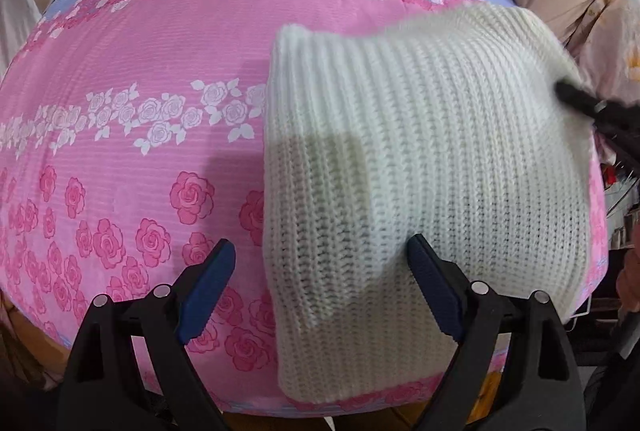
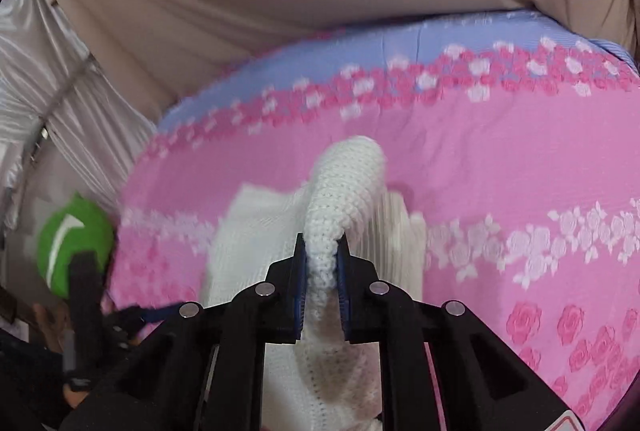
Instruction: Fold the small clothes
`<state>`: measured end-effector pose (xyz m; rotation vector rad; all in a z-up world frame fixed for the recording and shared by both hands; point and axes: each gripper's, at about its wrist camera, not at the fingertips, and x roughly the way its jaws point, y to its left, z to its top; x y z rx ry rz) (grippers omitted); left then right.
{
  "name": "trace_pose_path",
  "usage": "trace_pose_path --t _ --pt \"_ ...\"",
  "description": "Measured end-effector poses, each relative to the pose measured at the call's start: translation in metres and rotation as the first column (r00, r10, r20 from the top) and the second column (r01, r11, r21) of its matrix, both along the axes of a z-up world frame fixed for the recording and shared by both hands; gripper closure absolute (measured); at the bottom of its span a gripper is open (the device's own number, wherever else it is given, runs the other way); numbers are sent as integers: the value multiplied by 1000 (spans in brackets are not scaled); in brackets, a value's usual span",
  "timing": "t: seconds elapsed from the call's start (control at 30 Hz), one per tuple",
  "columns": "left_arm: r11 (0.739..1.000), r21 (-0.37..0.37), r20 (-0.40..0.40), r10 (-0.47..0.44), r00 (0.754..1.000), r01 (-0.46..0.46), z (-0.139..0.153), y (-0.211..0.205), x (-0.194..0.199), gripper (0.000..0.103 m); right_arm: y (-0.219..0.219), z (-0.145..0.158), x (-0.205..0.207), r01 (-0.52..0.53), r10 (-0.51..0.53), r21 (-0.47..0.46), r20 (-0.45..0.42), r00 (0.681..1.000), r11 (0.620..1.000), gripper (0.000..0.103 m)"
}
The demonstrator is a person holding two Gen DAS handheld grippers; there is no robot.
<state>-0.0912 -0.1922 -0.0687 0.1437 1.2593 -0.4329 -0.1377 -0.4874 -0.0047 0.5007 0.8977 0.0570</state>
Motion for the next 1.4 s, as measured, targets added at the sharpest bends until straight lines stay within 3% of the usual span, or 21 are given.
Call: trace_pose_path --t 0.03,0.1,0.13,0.2,0.27,0.3,0.37,0.43,0.47,0.57,0.63,0.77,0.83,0.9,1.03,1.1,1.17,1.27,1.33,1.37,1.4 --pt "1000 4 -18 -9 1000 9 -7 -1 1 16 -6 -17 4 16 -16 -6 -56 998 1000 90" --pt "1000 -7 -48 -14 999 14 -13 -2 3 16 -12 -73 14 25 -42 -69 -266 963 997 86" --pt "1000 -4 -48 -7 999 7 -12 -1 4 15 -16 -81 8 59 -68 -40 -264 962 997 85" --pt "1000 -3 -44 -18 999 18 -9 0 5 15 -22 -64 -16 121 -105 70 -199 974 990 80" --pt "1000 -1 -36 -24 999 24 -7 1 3 15 -20 -39 -46 142 -127 107 -134 983 984 77" --pt "1000 -3 -42 -22 999 22 -7 1 3 15 -16 -33 -58 131 -116 121 -129 985 984 70" --pt "1000 -11 -57 -7 998 6 -8 2 3 15 0 -32 -84 99 -78 125 -163 984 987 61" --pt "1000 -15 -58 -1 998 0 -9 3 2 14 18 -42 -100 61 -35 114 -215 976 992 61" --pt "1000 -15 -56 1 998 -1 -10 4 1 14 24 -50 -107 48 -19 116 -236 972 992 62" --pt "1000 -18 -55 5 998 -6 -12 6 -1 12 34 -75 -113 28 1 96 -287 958 995 94" --pt "1000 -26 -57 5 998 -6 -14 7 -2 10 26 -89 -117 67 -40 79 -299 954 995 94" --pt "999 -26 -52 20 998 -21 -17 6 -4 9 12 -108 -123 66 -16 154 -305 952 986 96" --pt "999 -24 -51 29 998 -30 -16 6 -4 9 16 -97 -119 12 28 124 -317 948 992 90" --pt "999 -22 -49 33 998 -35 -15 8 -5 9 17 -77 -117 -9 29 65 -299 954 998 73" --pt "999 -18 -52 26 998 -27 -15 10 -5 9 -2 -31 -99 81 -72 46 -174 982 996 65" --pt "1000 -12 -53 20 998 -21 -15 8 -5 9 -13 -26 -75 139 -134 26 -143 981 990 46" --pt "1000 -5 -52 15 999 -15 -15 4 -4 8 -22 -34 -45 184 -185 -18 -144 972 983 43" --pt "1000 1 -56 6 998 -6 -16 0 -2 8 -31 -61 -10 162 -158 1 -210 965 987 43" --pt "1000 -1 -59 2 998 -2 -18 -1 1 8 -27 -70 4 136 -126 34 -219 968 990 63" --pt "1000 -2 -60 1 998 -1 -18 -2 2 8 -23 -65 9 121 -112 35 -196 974 992 88" --pt "1000 -4 -60 -1 998 1 -18 -2 3 8 -18 -54 10 109 -102 33 -170 980 993 88"
